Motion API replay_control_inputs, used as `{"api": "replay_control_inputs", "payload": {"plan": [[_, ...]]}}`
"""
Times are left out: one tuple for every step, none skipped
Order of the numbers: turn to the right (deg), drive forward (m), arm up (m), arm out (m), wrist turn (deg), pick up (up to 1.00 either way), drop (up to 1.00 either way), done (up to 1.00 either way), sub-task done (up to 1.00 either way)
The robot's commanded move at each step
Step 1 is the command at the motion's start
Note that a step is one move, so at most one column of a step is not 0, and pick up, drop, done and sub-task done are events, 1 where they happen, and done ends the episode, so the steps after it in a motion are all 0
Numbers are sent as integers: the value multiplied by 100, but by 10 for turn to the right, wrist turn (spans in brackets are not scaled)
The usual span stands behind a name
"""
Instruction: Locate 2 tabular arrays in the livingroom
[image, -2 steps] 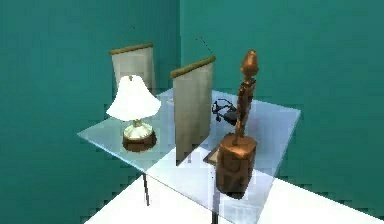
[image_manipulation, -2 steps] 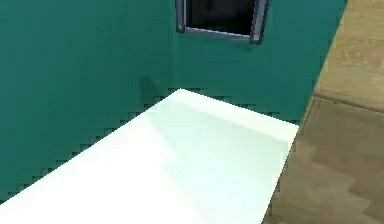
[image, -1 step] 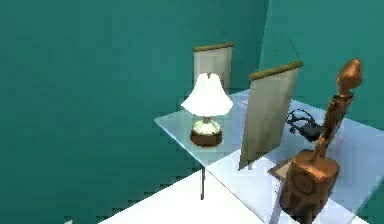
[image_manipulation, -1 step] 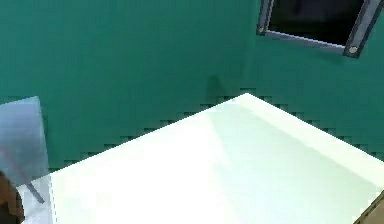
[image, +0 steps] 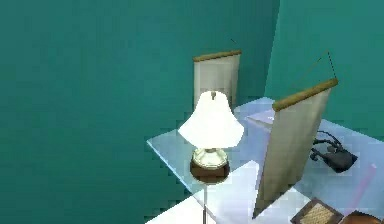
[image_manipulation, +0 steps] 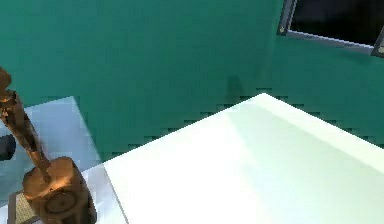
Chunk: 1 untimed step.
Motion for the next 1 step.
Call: {"api": "replay_control_inputs", "payload": {"plan": [[0, 0, 0, 0, 0, 0, 0, 100, 0]]}}
